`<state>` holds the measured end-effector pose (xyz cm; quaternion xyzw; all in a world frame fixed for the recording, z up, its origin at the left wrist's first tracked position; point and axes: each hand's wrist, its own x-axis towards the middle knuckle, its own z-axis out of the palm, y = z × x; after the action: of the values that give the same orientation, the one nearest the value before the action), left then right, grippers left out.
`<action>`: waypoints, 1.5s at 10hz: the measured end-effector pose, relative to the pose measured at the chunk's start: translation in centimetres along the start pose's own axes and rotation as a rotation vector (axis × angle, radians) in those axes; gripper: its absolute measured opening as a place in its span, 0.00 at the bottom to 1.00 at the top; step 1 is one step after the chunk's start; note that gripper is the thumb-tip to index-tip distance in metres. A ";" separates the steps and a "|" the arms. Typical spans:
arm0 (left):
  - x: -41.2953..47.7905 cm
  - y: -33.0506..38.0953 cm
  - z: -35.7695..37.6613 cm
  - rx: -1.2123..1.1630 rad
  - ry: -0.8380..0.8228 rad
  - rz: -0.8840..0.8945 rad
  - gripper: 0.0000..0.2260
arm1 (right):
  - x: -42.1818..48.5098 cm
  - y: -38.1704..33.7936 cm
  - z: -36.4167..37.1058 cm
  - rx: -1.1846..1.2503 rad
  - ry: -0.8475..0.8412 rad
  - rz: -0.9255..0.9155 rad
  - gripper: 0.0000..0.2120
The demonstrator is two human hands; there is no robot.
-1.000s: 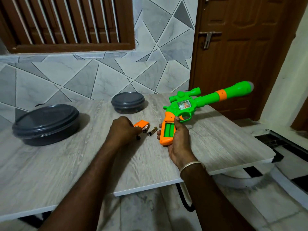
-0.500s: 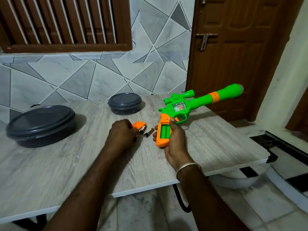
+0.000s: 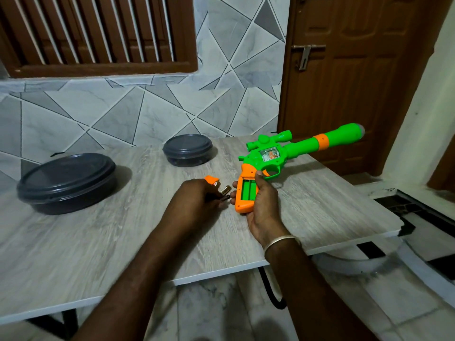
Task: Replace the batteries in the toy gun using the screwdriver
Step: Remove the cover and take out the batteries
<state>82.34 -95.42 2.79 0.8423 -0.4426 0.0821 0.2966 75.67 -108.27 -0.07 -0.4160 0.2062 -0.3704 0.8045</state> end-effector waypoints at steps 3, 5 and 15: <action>1.2 -1.0 1.4 0.100 -0.068 0.060 0.12 | 0.2 0.2 -0.1 0.000 0.009 0.019 0.21; 2.0 -1.4 1.8 0.094 -0.053 0.067 0.13 | 0.0 -0.1 -0.1 0.005 0.008 0.013 0.19; 2.4 -0.7 1.7 0.025 0.151 -0.060 0.11 | -1.0 -0.7 0.2 -0.032 -0.034 0.047 0.21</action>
<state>84.11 -97.73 2.07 0.8501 -0.3926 0.1420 0.3211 74.86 -107.67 0.60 -0.4300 0.2081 -0.3407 0.8098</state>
